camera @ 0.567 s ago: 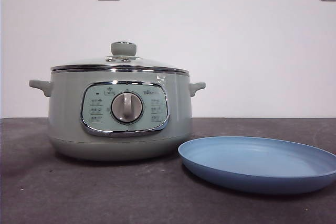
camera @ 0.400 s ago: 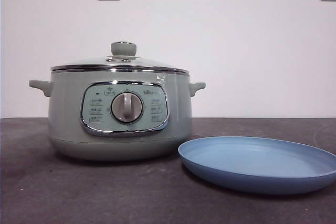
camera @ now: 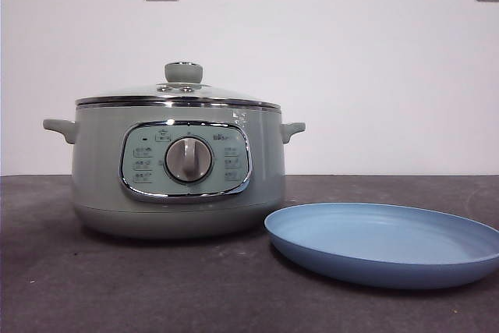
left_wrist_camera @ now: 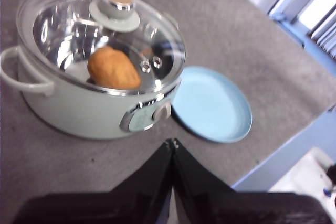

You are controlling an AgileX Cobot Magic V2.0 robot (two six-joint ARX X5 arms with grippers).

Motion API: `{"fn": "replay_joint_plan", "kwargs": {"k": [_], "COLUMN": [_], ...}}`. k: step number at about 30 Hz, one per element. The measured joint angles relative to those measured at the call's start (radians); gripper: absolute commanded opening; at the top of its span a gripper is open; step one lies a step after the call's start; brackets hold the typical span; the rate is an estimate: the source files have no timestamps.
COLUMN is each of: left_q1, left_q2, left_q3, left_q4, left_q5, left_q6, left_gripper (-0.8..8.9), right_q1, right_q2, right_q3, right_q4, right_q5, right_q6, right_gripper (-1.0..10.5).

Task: Take the potato out from the steamer,put the potato on the plate,close the lid

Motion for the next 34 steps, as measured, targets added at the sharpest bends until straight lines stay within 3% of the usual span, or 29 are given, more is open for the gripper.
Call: {"fn": "replay_joint_plan", "kwargs": {"k": [5, 7, 10, 11, 14, 27, 34], "left_q1": [-0.012, -0.013, -0.013, -0.013, -0.013, -0.027, -0.135], "left_q2": [0.009, 0.009, 0.009, 0.009, 0.009, 0.135, 0.333], "left_q3": [0.013, 0.013, 0.013, 0.013, 0.013, 0.073, 0.216], "left_q4": [-0.016, -0.016, -0.016, -0.016, -0.006, 0.075, 0.180], "left_q5": [-0.001, -0.001, -0.003, -0.003, -0.003, -0.020, -0.110], "left_q6": [0.039, 0.040, 0.041, 0.041, 0.041, 0.021, 0.021], "left_gripper": [0.34, 2.22, 6.12, 6.48, 6.48, 6.48, 6.48], "right_q1": [0.040, 0.042, 0.042, 0.042, 0.042, 0.042, 0.042], "right_q2": [0.026, 0.028, 0.028, 0.028, 0.028, 0.031, 0.031], "right_q3": [0.011, 0.011, 0.011, 0.011, 0.011, 0.011, 0.011], "right_q4": [-0.023, -0.024, -0.024, -0.024, -0.024, -0.025, -0.025], "right_q5": [0.000, 0.001, 0.001, 0.001, 0.001, 0.003, 0.004], "right_q6": [-0.043, -0.045, -0.047, -0.047, -0.047, -0.042, -0.042], "right_gripper": [0.1, 0.5, 3.2, 4.3, 6.0, 6.0, 6.0]}}
